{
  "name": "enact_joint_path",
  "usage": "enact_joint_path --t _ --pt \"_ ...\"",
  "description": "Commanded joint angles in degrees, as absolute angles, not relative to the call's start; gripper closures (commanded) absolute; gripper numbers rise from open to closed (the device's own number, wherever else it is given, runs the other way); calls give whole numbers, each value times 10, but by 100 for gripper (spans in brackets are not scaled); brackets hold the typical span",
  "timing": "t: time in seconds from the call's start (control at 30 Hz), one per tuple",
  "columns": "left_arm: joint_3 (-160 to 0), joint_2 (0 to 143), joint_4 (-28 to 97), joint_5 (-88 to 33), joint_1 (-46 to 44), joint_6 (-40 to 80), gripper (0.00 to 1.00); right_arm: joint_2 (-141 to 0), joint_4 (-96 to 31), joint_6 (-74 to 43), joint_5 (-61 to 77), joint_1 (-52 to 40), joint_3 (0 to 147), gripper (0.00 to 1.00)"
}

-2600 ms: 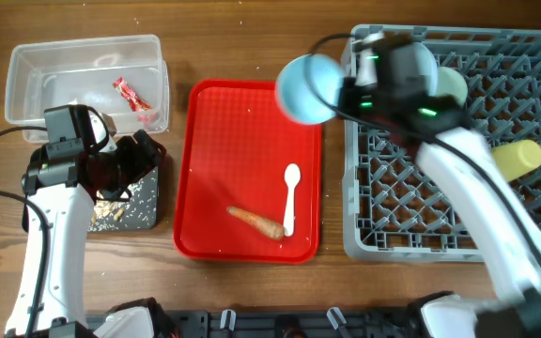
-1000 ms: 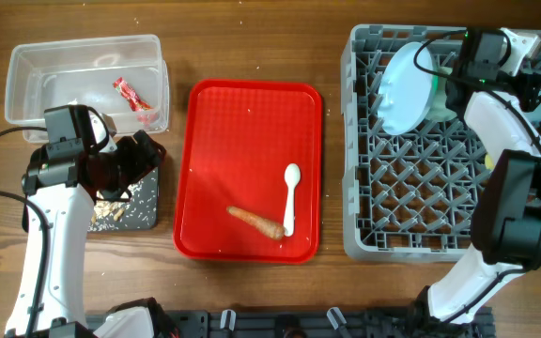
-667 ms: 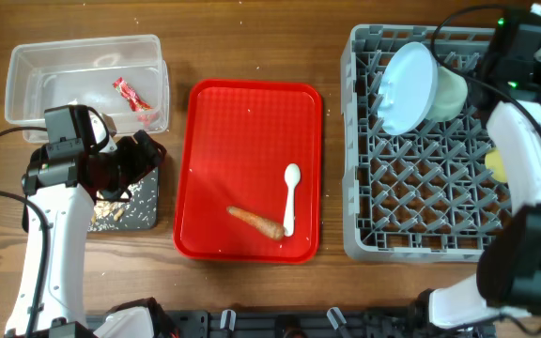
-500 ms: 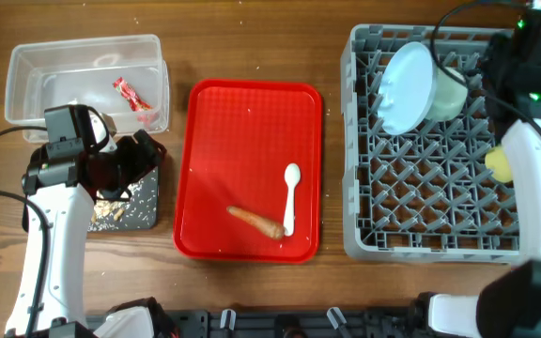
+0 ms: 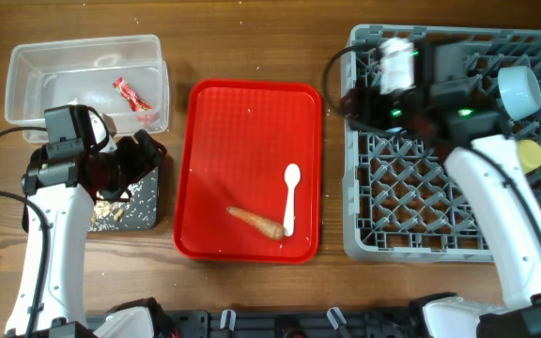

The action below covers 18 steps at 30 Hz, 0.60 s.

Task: Sort waste into correct bins and load items into the dishwasher rack
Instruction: 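Carry the blue bowl right and place it in the dish rack, then reach the right gripper to the red tray and grasp the white spoon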

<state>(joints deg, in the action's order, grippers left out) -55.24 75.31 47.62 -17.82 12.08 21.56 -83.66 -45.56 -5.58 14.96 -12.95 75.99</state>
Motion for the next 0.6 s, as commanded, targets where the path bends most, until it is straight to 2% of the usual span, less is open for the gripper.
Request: enact_joint_path --t 0.0,0.2,0.57 --pt "-555 750 476 -179 123 215 6 -859 -470 -138 105 -208 761 16" --pt "-555 750 477 -179 123 215 6 -941 -474 -241 66 -297 761 15" --pt "-555 750 477 -179 123 214 3 -1119 -491 -340 75 -351 761 15"
